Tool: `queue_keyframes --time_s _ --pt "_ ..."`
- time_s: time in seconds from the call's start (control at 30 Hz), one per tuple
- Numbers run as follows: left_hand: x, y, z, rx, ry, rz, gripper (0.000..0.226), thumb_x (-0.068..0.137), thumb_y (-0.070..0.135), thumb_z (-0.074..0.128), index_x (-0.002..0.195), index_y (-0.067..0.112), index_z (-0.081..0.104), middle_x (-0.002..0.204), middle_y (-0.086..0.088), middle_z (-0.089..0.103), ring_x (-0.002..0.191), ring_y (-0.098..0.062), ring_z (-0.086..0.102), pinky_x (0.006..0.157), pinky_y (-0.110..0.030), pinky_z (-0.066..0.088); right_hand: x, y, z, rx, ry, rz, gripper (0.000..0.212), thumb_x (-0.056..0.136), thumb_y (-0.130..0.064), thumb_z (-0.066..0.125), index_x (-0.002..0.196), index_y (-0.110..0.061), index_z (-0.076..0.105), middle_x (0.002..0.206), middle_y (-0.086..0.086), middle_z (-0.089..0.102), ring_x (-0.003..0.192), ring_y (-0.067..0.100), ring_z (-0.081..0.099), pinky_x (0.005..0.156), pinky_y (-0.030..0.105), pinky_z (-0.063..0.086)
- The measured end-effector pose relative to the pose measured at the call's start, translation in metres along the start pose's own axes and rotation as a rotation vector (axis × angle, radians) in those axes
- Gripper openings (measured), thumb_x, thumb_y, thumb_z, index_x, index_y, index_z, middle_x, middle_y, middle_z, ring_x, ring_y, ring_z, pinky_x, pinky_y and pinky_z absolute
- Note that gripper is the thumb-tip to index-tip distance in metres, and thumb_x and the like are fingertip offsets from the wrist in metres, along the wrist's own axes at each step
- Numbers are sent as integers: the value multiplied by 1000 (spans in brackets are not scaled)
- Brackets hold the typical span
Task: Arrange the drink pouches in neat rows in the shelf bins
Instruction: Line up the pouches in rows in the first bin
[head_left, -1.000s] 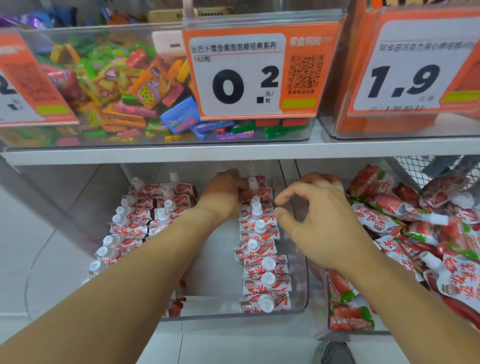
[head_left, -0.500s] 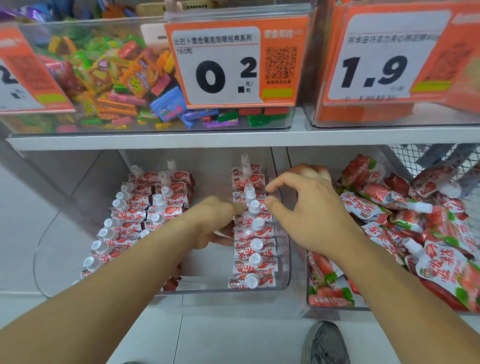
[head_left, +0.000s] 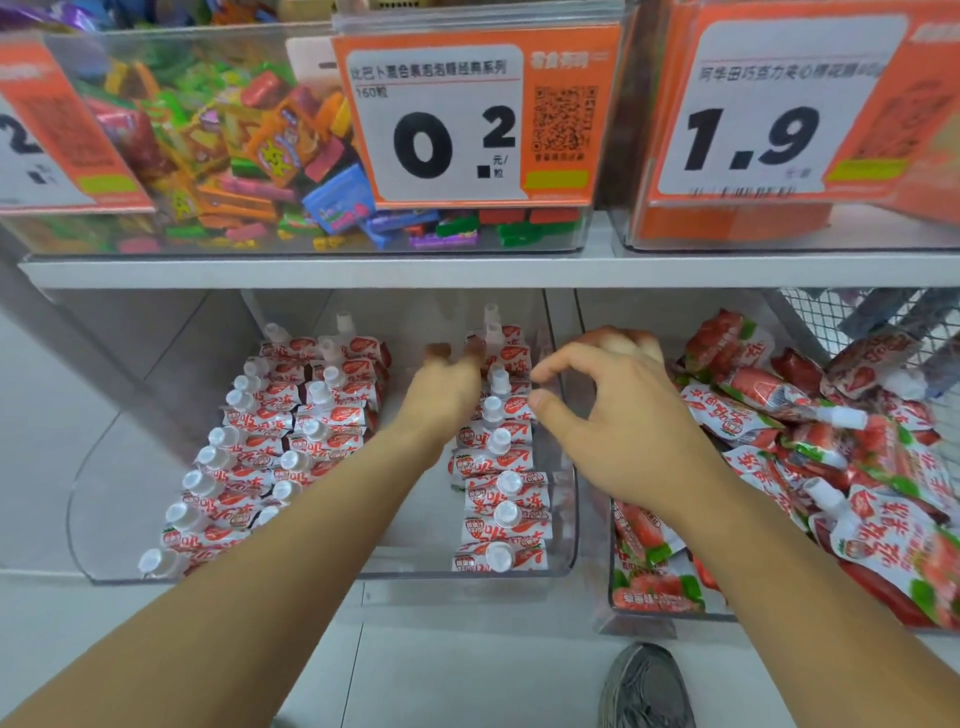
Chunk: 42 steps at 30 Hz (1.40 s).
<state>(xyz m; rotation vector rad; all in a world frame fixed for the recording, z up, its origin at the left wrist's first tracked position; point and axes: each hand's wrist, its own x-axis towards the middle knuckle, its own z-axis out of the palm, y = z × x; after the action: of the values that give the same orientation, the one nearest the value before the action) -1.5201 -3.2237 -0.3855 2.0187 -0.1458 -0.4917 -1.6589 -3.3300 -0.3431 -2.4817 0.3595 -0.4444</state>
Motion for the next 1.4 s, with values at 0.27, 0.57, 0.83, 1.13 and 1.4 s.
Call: queue_keyframes --time_s 0.27,0.57,0.83,1.13,1.4 --pt "29 17 1 138 -108 -70 67 89 66 37 126 14 56 113 -9 62 97 -26 60 94 -41 49 1 2 0 9 -11 -4 14 92 -37 63 105 -34 67 104 -13 44 106 0 20 73 20 20" --pt "40 7 -11 135 -159 107 36 94 45 41 112 22 62 122 -2 62 100 -23 59 91 -35 46 1 2 3 8 11 -6 13 92 -36 63 104 -33 68 98 -16 43 104 1 21 70 19 20" --pt "36 -2 -19 331 -166 375 33 104 27 34 128 19 55 119 0 60 103 -17 57 82 -24 42 5 0 7 -3 37 16 8 90 -34 66 98 -34 68 94 -17 43 106 4 23 71 21 20" --pt "31 -8 -13 22 -193 275 18 93 31 61 107 20 60 106 0 70 98 -17 65 86 -32 53 4 2 6 -3 28 7 7 90 -34 66 97 -34 68 97 -13 43 103 3 22 71 21 20" --pt "6 23 -16 81 -209 -73 51 95 50 47 133 15 44 121 -11 55 104 -30 56 90 -48 49 3 1 4 8 11 23 9 89 -35 66 98 -34 69 100 -10 49 115 15 33 75 24 22"
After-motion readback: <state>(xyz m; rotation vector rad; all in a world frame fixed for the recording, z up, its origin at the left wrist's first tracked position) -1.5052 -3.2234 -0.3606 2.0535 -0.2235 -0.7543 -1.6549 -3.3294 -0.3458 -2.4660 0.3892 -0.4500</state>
